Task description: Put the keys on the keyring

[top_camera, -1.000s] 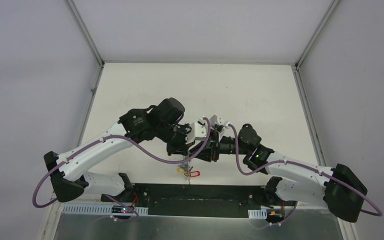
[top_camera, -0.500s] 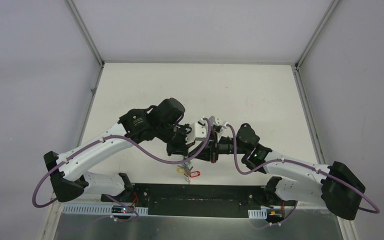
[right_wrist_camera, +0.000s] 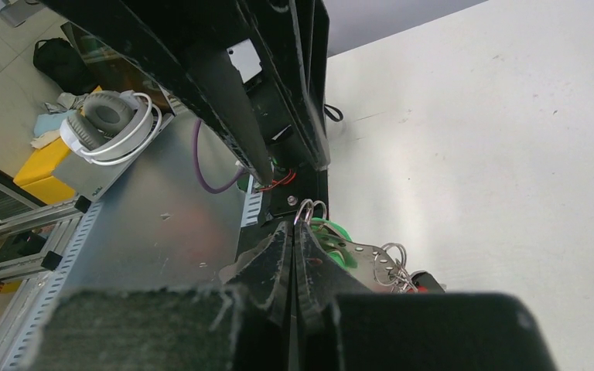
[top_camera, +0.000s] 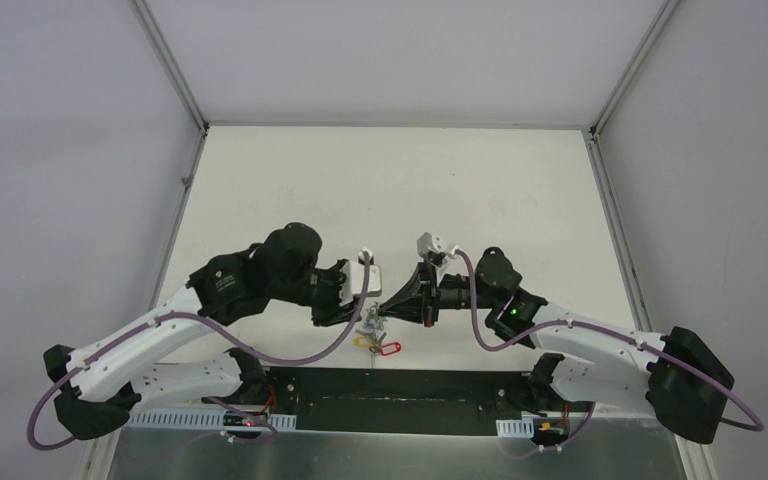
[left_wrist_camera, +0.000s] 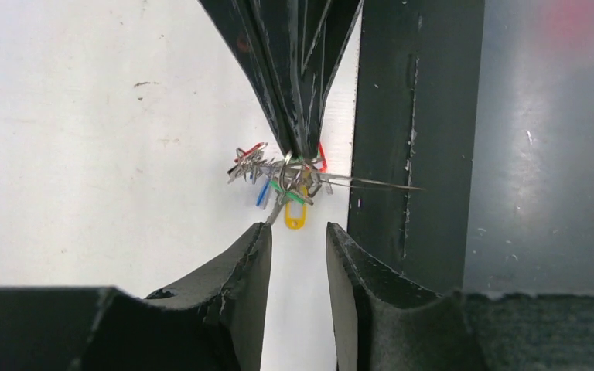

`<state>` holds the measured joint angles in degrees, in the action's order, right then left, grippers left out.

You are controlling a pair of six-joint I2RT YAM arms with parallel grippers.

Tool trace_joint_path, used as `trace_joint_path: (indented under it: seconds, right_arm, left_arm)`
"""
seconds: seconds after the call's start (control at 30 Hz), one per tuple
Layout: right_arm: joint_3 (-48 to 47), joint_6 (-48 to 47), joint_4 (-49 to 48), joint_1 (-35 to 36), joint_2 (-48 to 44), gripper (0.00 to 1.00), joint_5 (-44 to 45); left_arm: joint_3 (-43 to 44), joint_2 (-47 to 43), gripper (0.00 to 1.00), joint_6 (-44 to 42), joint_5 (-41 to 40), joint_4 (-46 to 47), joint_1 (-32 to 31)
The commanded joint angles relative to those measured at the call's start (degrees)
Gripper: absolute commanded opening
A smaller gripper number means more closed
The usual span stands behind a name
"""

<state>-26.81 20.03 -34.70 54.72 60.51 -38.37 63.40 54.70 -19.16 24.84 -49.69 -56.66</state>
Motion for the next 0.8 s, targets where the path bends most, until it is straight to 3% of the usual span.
trace_joint_path:
  seconds: [0.0,0.3,0.53,0.77]
  right_arm:
    - [-1.9,-1.0,-2.4,0.4,-2.5,0.00,-0.1]
    - [-2.0,-1.2,-1.5,0.3,-3.3,0.00,0.0]
    - [-2.1,-1.3,-1.3,0.4,-3.6,0.00,0.1]
    - [-2.2,-1.3,-1.2,0.4,-3.8,0.00,0.6]
  left_arm:
    - [-9.3,-8.4,0.34,-1.6,-1.3,13.7,-0.5]
    - [-25.8,-20.1,0.32,-2.7,-1.2,34.6,-0.5]
    - [-27.0,-19.4,0.28,-2.2,0.3,36.1,-0.5]
    - [-28.1,-18.7,0.12,-2.3,3.1,35.3,-0.5]
